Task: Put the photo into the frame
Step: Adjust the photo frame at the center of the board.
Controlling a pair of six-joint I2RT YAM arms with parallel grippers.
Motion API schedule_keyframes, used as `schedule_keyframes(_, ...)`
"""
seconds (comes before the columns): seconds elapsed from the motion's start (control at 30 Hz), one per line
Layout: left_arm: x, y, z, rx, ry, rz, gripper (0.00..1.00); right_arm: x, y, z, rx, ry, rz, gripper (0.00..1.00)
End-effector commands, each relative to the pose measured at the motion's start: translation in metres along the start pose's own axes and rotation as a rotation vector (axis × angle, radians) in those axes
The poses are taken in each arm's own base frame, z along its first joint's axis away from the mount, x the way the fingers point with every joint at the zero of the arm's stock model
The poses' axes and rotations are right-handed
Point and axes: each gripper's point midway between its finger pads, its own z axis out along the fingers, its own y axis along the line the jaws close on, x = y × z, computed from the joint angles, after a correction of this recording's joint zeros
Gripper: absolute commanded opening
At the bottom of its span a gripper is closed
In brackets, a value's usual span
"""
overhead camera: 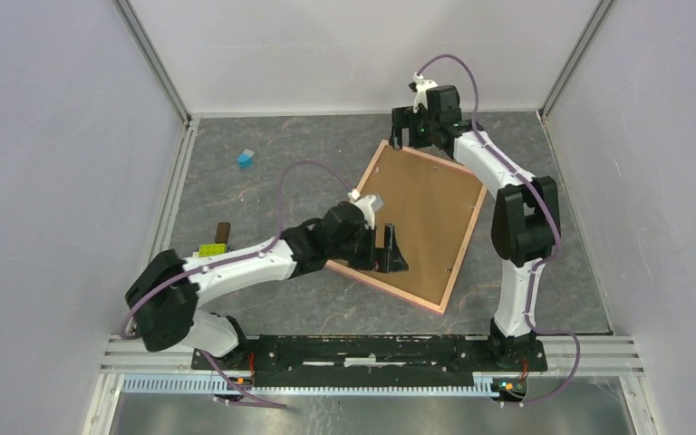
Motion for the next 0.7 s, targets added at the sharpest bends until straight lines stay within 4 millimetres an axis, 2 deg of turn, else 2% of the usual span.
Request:
schedule_keyframes(0.0, -0.069, 0.0, -0.047, -0.121, -0.199, 0.208, 0.98, -0.017, -0.032, -0.064, 0.147, 0.031, -0.07, 0.96)
schedule_keyframes(0.03, -0.083, 0.01, -0.056, -0.192, -0.231, 0.24, 0.99, -0.016, -0.032, -0.08, 0.162, 0.015, -0.076, 0.96)
schedule_keyframes(0.07, -0.094, 0.029, -0.063, -0.3, -0.252, 0.245, 1.0, -0.006, -0.034, -0.091, 0.18, 0.021, -0.078, 0.96)
schedule_keyframes(0.1, -0.107, 0.039, -0.071, -0.375, -0.276, 0.246, 1.0, -0.002, -0.034, -0.104, 0.192, 0.011, -0.08, 0.96)
schedule_keyframes(0.17, -0.125, 0.067, -0.082, -0.528, -0.285, 0.218, 1.0, 0.019, -0.047, -0.128, 0.283, 0.022, -0.057, 0.96)
schedule_keyframes(0.23, -0.136, 0.093, -0.086, -0.631, -0.263, 0.178, 1.0, 0.046, -0.065, -0.149, 0.412, 0.038, 0.019, 0.97)
schedule_keyframes(0.27, -0.141, 0.102, -0.084, -0.656, -0.253, 0.161, 1.0, 0.053, -0.069, -0.161, 0.448, 0.011, 0.069, 0.98)
schedule_keyframes(0.37, -0.149, 0.124, -0.076, -0.694, -0.226, 0.106, 1.0, 0.091, -0.089, -0.187, 0.607, -0.048, 0.25, 0.98)
schedule_keyframes(0.5, -0.157, 0.136, -0.059, -0.677, -0.213, 0.082, 1.0, 0.134, -0.099, -0.193, 0.628, -0.023, 0.345, 0.97)
schedule_keyframes(0.67, -0.156, 0.145, -0.034, -0.676, -0.143, 0.064, 0.96, 0.166, -0.108, -0.185, 0.608, 0.006, 0.358, 0.88)
